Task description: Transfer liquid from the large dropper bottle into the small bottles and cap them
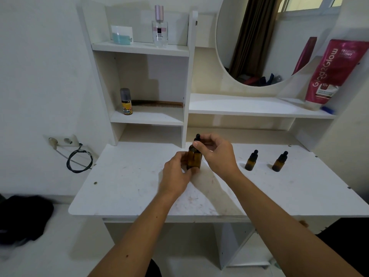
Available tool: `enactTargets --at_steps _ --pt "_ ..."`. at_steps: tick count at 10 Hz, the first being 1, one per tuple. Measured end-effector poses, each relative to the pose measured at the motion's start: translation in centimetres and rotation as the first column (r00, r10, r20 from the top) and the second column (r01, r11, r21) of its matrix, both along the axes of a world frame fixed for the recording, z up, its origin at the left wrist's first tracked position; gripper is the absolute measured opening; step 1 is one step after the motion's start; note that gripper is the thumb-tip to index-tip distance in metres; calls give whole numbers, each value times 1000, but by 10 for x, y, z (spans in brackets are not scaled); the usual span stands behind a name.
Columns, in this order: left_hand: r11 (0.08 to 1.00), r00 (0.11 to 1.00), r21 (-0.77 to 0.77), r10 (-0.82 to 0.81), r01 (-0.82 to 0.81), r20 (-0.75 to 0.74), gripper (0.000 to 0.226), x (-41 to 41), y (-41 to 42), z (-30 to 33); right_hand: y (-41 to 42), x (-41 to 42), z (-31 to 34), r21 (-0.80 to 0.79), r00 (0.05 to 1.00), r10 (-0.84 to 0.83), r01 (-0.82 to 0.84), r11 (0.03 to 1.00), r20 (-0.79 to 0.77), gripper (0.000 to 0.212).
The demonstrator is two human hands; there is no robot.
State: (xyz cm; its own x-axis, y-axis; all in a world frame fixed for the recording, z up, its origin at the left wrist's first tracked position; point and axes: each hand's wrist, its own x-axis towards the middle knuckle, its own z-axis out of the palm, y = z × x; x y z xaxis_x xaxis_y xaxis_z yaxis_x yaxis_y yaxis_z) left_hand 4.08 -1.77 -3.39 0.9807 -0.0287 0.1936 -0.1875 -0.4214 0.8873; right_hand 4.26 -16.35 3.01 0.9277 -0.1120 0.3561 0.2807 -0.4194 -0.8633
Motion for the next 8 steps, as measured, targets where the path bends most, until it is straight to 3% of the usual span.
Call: enactTargets --at_steps 2,3,4,5,6,7,8 --pt "997 1000 78 1 0 -11 65 -11 1 4 -3 -17 -8 -92 1000 10 -9 996 9 46" --pt "963 1000 269 -2 7 -19 69 -19 9 2 -4 -35 -23 -182 998 -27 18 983 -51 57" --pt "821 998 568 -35 58 -51 73 -29 23 2 -7 -54 -40 -395 987 -63 -1 918 -149 62" --pt "639 992 760 -101 119 -71 73 -37 34 -1 -10 -68 -56 -588 970 -55 -99 803 -238 66" --pt "533 986 832 -128 155 -102 75 -42 39 -3 -15 -73 -64 -704 966 -59 -142 695 -253 70" --pt "498 987 853 -115 156 -114 74 -48 38 -4 -16 -74 -65 -761 961 -57 -178 624 -272 71" --pt "504 991 855 -96 126 -90 74 -51 36 -2 -12 -76 -62 -769 965 -61 -165 617 -256 71"
